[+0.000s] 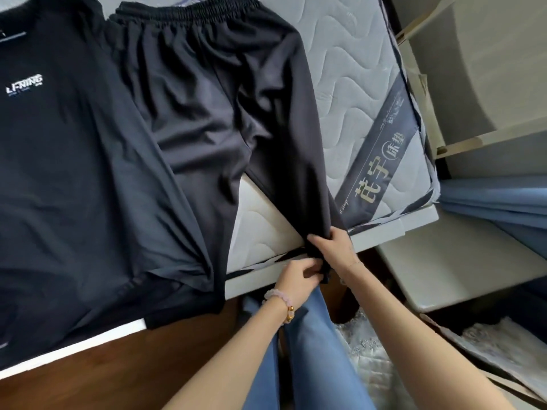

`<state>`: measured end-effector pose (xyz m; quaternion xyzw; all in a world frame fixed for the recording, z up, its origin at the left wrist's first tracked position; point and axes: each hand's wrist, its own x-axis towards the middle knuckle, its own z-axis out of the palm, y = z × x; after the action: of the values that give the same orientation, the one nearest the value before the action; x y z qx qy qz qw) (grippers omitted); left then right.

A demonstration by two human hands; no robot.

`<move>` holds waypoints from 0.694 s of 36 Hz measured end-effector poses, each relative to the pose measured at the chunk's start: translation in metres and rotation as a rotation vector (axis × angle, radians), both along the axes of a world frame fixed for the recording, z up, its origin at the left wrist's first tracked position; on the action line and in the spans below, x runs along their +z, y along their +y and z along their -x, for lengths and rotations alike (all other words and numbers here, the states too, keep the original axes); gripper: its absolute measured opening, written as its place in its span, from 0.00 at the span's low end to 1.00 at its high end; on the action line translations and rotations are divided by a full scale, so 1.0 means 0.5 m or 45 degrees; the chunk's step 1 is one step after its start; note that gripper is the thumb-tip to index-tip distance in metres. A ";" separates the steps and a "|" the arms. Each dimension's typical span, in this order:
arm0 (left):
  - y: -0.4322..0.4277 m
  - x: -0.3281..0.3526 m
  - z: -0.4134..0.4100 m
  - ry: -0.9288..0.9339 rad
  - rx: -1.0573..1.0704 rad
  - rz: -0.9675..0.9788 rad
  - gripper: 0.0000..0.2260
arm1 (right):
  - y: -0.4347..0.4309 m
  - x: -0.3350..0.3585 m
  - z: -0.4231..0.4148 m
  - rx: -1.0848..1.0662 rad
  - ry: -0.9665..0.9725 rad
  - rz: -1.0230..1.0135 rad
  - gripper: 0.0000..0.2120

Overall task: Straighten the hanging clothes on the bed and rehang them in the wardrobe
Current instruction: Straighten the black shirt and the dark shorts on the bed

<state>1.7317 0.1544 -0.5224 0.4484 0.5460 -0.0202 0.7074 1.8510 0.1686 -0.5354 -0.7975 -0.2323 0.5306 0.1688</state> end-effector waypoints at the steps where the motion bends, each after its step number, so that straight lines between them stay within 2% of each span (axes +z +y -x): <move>1: -0.004 -0.006 0.005 -0.028 0.000 0.027 0.15 | -0.004 -0.002 -0.011 -0.071 -0.031 -0.004 0.06; 3: -0.006 -0.025 0.017 0.005 0.031 0.007 0.15 | -0.010 0.000 -0.041 -0.205 -0.026 -0.022 0.04; 6: 0.007 -0.064 0.039 0.187 0.191 -0.055 0.13 | -0.021 0.009 -0.097 -0.283 -0.007 0.009 0.04; 9: 0.038 -0.079 0.028 0.221 0.346 0.039 0.17 | -0.033 0.001 -0.153 -0.296 -0.059 0.025 0.04; 13: 0.085 -0.089 -0.021 0.192 0.465 0.191 0.25 | -0.034 -0.002 -0.202 -0.143 -0.257 0.015 0.07; 15: 0.099 -0.116 -0.048 0.240 0.473 0.190 0.33 | -0.033 0.001 -0.218 -0.050 -0.366 0.026 0.09; 17: 0.100 -0.157 -0.070 0.283 0.474 0.207 0.36 | -0.036 0.001 -0.234 0.040 -0.474 0.067 0.11; 20: 0.105 -0.199 -0.086 0.310 0.515 0.222 0.32 | -0.047 -0.014 -0.261 0.139 -0.561 0.179 0.14; 22: 0.115 -0.177 -0.085 0.294 0.573 0.235 0.30 | -0.059 -0.028 -0.280 0.155 -0.578 0.295 0.15; 24: 0.116 -0.153 -0.085 0.185 0.696 0.251 0.09 | -0.070 -0.041 -0.296 0.136 -0.564 0.399 0.15; 25: 0.115 -0.133 -0.084 0.152 0.749 0.240 0.05 | -0.073 -0.045 -0.301 0.124 -0.542 0.421 0.14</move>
<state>1.7737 0.2120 -0.5891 0.2016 0.6885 0.1086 0.6881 2.0016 0.1319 -0.5581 -0.8957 -0.2110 0.3892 -0.0419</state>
